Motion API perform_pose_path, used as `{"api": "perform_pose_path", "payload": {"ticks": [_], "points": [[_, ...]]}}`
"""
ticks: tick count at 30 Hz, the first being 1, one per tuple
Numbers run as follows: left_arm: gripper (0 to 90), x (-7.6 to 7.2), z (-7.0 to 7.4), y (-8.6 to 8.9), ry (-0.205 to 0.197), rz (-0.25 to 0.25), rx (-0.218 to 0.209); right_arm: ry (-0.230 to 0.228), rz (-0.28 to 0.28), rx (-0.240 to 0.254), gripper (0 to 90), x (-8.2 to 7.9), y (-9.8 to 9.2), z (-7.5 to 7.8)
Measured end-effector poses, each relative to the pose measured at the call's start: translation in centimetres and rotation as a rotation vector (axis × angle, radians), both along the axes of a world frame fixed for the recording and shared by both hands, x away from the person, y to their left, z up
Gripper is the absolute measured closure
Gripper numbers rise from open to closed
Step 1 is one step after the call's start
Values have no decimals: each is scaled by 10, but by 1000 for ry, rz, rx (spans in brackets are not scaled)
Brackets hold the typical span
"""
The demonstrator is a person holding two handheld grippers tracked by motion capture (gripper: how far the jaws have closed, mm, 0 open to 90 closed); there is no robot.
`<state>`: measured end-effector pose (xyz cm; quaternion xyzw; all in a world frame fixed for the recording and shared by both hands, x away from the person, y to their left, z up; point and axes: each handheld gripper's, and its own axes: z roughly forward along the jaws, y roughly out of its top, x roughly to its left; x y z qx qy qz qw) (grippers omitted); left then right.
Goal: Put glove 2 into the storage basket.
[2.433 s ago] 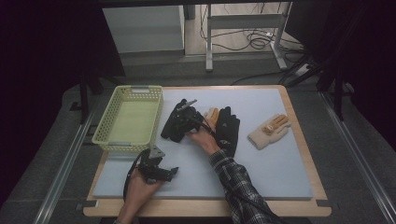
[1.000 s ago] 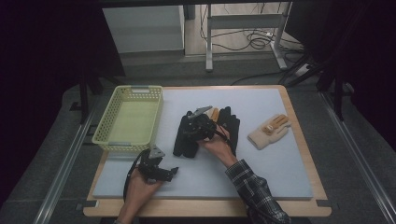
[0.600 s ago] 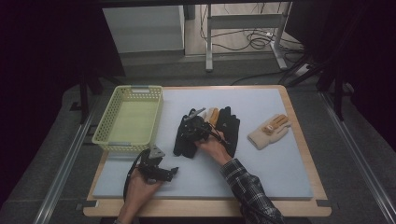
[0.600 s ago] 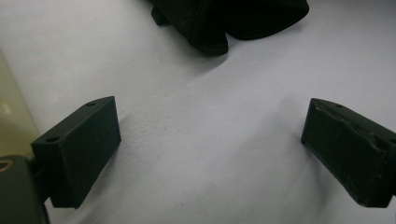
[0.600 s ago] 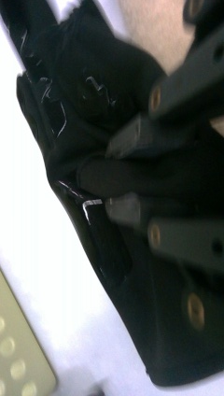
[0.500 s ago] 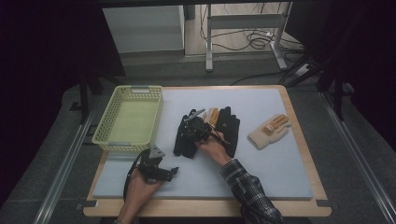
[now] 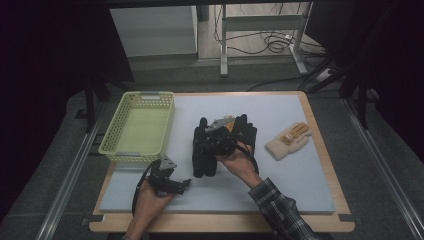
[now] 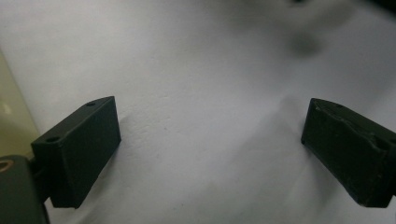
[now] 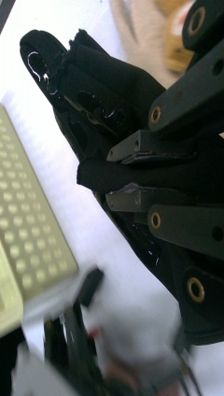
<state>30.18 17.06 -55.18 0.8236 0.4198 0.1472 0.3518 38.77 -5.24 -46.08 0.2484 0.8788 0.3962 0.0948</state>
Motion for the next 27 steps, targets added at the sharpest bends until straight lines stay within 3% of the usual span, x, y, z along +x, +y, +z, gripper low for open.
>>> {"api": "perform_pose_path", "payload": {"ticks": [4, 5, 9, 12, 13, 14, 16, 18, 20, 27], "points": [[47, 0, 0, 0, 1, 1, 1, 8, 5, 25, 778, -25, -21, -1], [47, 0, 0, 0, 1, 1, 1, 8, 5, 25, 778, -25, -21, -1], [47, 0, 0, 0, 0, 0, 2, 31, -22, 52, 776, -56, -47, -15], [47, 0, 0, 0, 1, 2, 0, 44, -30, 58, 764, -66, -54, -26], [47, 0, 0, 0, 2, -2, 4, 54, -29, 51, 739, -71, -57, -34], [47, 0, 0, 0, 1, -2, 4, 65, -24, 31, 639, -76, -60, -46], [47, 0, 0, 0, 1, -2, 4, 66, -25, 13, 547, -78, -64, -51], [47, 0, 0, 0, 0, -5, 6, 66, -37, 40, 502, -78, -73, -48], [47, 0, 0, 0, 0, -4, 6, 46, -63, 62, 495, -76, -84, -41], [47, 0, 0, 0, 1, 1, 1, 3, -143, 37, 536, -59, -109, -33]]}}
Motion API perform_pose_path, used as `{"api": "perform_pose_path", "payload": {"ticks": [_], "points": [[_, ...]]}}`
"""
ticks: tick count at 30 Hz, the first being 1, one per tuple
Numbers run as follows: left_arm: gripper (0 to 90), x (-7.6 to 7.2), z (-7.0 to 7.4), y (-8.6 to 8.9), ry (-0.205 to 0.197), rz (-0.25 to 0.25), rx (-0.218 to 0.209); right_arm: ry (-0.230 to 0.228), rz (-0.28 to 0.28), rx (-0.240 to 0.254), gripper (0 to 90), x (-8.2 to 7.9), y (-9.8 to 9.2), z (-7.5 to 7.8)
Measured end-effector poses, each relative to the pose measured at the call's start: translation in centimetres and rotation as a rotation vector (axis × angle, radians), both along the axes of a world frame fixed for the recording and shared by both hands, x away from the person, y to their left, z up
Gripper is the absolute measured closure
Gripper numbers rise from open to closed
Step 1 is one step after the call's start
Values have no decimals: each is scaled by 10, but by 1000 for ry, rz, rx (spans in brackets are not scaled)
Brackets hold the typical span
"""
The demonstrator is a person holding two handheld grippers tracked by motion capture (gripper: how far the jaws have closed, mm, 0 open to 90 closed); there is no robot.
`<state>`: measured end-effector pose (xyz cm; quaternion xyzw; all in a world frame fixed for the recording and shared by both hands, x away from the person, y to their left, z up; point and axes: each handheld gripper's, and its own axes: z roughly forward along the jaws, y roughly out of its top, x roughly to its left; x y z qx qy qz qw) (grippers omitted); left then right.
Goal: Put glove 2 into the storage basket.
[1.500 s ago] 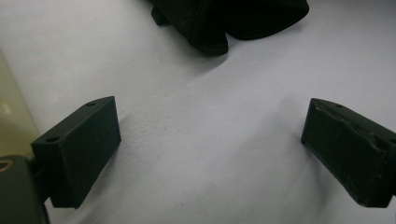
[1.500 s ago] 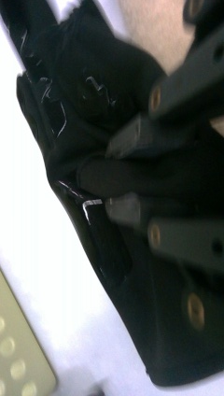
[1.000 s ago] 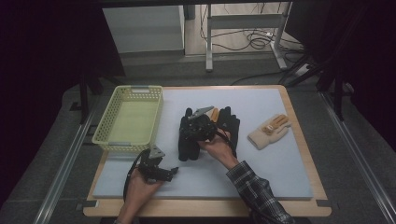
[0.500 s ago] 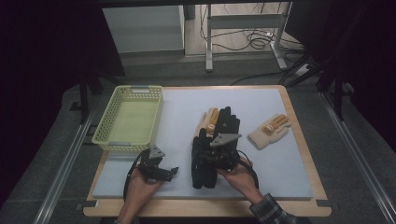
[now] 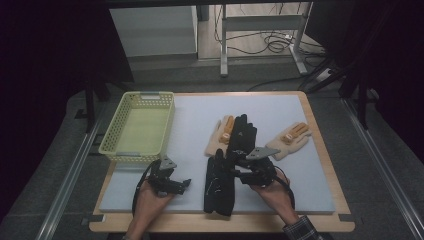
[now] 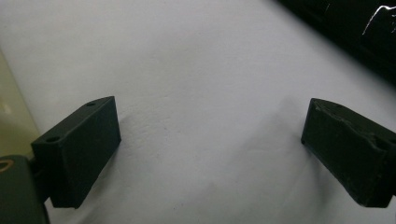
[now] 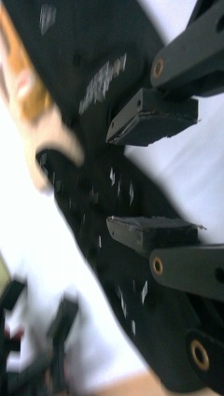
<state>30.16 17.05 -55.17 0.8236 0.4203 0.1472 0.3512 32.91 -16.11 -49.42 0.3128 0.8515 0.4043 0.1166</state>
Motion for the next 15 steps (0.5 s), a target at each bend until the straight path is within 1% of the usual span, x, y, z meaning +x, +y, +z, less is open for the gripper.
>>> {"api": "perform_pose_path", "payload": {"ticks": [1, 2, 3, 4, 5, 6, 7, 8, 9, 10, 12, 15], "points": [[47, 0, 0, 0, 0, -5, 6, -1, -27, -11, 558, 9, -6, -1], [47, 0, 0, 0, 0, -5, 6, -1, -27, -11, 558, 9, -6, -1], [47, 0, 0, 0, 1, -3, 4, -9, -52, -23, 571, 19, -9, -3], [47, 0, 0, 0, -1, -5, 6, -12, -64, -29, 575, 24, -11, -3], [47, 0, 0, 0, 1, -3, 3, -16, -75, -31, 578, 29, -12, -4], [47, 0, 0, 0, 1, -3, 3, -16, -75, -31, 578, 29, -12, -4], [47, 0, 0, 0, 1, -3, 3, -20, -93, -37, 578, 41, -14, -4], [47, 0, 0, 0, 1, -3, 3, -20, -93, -37, 578, 41, -14, -4], [47, 0, 0, 0, 1, -3, 4, -30, -111, -47, 571, 52, -15, -4], [47, 0, 0, 0, 1, -3, 4, -36, -119, -52, 557, 58, -15, -4], [47, 0, 0, 0, 1, -3, 4, -51, -140, -59, 489, 72, -16, -5], [47, 0, 0, 0, 1, -4, 4, -37, -162, -66, 428, 92, -15, -9]]}}
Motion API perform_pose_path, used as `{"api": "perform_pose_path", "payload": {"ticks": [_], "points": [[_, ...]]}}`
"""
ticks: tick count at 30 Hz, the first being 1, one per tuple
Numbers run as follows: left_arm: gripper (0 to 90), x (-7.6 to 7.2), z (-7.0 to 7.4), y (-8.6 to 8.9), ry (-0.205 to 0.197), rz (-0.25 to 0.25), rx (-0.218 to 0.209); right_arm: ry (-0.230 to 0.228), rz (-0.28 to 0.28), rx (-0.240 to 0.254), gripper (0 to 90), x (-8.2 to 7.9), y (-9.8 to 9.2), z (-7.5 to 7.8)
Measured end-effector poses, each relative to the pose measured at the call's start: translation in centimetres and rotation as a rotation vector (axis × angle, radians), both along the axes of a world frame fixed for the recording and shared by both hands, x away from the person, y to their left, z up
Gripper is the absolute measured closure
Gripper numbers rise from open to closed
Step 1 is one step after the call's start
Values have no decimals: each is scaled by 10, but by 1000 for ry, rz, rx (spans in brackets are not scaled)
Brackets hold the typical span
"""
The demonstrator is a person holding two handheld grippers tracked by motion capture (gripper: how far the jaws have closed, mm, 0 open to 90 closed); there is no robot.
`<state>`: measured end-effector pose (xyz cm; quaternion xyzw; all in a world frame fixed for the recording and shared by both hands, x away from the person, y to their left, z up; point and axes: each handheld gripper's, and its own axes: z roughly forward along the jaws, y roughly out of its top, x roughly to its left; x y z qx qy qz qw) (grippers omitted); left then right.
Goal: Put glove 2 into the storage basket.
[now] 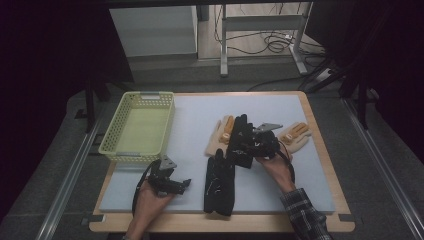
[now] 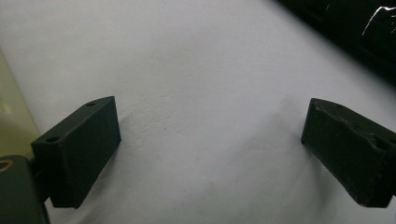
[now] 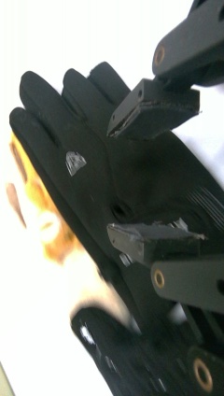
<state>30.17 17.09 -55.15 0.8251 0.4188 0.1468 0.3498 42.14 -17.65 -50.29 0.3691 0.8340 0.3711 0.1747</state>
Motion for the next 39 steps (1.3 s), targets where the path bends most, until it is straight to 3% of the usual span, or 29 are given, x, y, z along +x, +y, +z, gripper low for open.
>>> {"api": "perform_pose_path", "payload": {"ticks": [4, 8, 12, 16, 21, 30, 39], "points": [[47, 0, 0, 1, 1, -6, 8, 32, 2, -1, 357, 21, 4, -9], [47, 0, 0, 1, 1, -6, 8, 52, 15, -57, 357, 31, 13, -20], [47, 0, 0, 1, 1, -6, 8, 32, 22, -65, 499, 27, 16, -22], [47, 0, 0, 0, 0, -5, 8, 2, 12, -95, 732, 19, 20, -20], [47, 0, 0, 1, 1, -6, 8, 1, 11, -104, 788, 18, 19, -17], [47, 0, 0, 1, 2, -6, 8, -16, -5, -45, 789, 7, 2, 11], [47, 0, 0, 1, 1, -7, 10, -35, 39, 29, 786, -28, -7, 50]]}}
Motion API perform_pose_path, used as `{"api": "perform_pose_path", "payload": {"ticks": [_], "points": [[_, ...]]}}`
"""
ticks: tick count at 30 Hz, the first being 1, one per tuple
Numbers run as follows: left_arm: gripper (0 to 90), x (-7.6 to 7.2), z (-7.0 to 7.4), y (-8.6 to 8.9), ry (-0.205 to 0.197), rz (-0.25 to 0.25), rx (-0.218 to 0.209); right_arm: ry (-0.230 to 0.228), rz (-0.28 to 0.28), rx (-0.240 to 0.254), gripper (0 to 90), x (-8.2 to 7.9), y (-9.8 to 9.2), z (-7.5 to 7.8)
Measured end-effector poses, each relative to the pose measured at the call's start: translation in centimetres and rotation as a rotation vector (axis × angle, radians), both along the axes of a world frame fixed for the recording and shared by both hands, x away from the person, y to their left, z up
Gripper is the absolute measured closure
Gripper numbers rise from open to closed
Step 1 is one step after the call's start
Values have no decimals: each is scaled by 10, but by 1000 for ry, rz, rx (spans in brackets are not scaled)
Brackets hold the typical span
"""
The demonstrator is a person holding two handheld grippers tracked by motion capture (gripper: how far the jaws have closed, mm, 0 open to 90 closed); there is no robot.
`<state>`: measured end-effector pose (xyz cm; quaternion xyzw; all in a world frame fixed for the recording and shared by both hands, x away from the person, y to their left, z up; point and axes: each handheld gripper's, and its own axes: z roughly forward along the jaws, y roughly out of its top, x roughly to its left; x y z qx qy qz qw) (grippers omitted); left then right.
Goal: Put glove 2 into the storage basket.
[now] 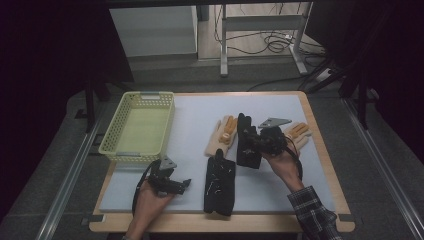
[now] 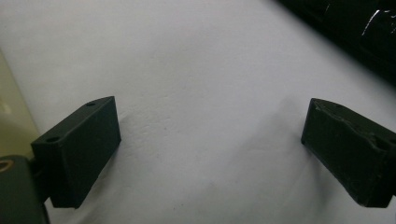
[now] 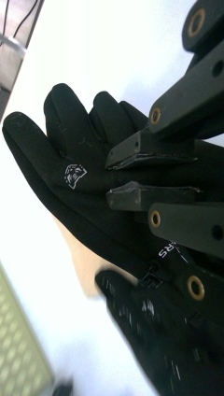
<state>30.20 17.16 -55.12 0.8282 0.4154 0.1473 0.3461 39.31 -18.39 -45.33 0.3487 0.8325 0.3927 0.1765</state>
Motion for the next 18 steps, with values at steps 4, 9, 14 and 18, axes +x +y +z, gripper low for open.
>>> {"api": "perform_pose_path", "payload": {"ticks": [4, 9, 14, 18], "points": [[47, 0, 0, -1, -2, 5, -6, 5, 31, 39, 784, -24, 6, 13], [47, 0, 0, -1, -1, 6, -7, 33, 72, 64, 781, -56, 23, 15], [47, 0, 0, -1, -1, 10, -13, 75, 96, 78, 780, -80, 46, 4], [47, 0, -1, -1, -2, 7, -11, 70, 93, 66, 777, -93, 64, -11]]}}
